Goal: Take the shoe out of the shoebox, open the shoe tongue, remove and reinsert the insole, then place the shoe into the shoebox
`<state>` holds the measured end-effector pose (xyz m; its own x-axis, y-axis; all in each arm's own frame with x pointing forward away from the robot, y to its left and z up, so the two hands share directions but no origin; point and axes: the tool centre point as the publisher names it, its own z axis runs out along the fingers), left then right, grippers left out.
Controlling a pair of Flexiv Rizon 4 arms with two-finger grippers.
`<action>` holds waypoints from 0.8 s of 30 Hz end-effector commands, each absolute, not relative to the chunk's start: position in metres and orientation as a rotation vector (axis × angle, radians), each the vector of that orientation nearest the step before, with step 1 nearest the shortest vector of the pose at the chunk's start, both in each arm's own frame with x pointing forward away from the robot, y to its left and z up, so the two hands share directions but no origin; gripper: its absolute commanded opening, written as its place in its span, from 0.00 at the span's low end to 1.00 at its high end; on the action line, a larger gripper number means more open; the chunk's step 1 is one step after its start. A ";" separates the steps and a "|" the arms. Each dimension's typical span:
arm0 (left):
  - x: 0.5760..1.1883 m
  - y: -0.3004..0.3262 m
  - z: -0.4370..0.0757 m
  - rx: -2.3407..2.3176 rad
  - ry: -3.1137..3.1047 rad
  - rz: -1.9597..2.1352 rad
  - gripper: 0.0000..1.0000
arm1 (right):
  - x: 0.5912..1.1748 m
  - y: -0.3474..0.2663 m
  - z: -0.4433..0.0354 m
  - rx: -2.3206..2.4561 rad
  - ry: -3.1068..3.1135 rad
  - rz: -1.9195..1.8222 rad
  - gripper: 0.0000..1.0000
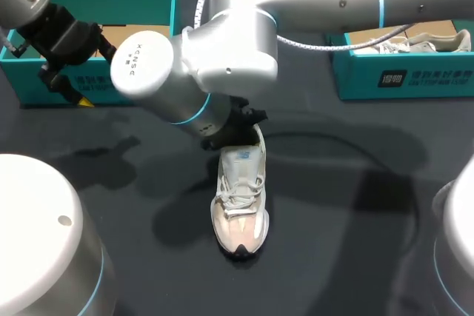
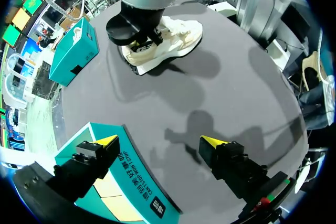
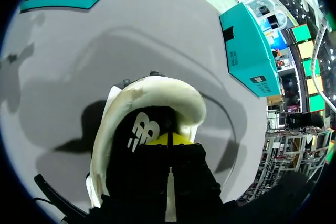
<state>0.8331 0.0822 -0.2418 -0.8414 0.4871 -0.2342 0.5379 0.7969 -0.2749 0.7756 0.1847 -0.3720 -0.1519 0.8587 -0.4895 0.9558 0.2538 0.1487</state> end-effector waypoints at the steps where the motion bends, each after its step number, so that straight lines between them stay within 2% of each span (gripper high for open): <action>1: 0.832 0.082 -0.241 0.814 2.833 -0.498 1.00 | 0.785 0.183 -0.395 1.688 2.076 -0.310 0.00; 8: 0.832 0.082 -0.241 0.814 2.833 -0.498 1.00 | 0.776 0.184 -0.411 1.752 2.148 -0.246 0.00; 17: 0.832 0.082 -0.241 0.814 2.833 -0.498 1.00 | 0.771 0.194 -0.356 1.628 2.129 -0.027 0.00; 24: 0.832 0.082 -0.241 0.814 2.833 -0.498 1.00 | 0.782 0.186 -0.355 1.609 2.129 0.028 0.00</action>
<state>0.8330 0.0822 -0.2418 -0.8414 0.4870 -0.2343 0.5378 0.7970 -0.2749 0.7797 0.1965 -0.3524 -0.1906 0.9037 -0.3834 0.9116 0.3079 0.2724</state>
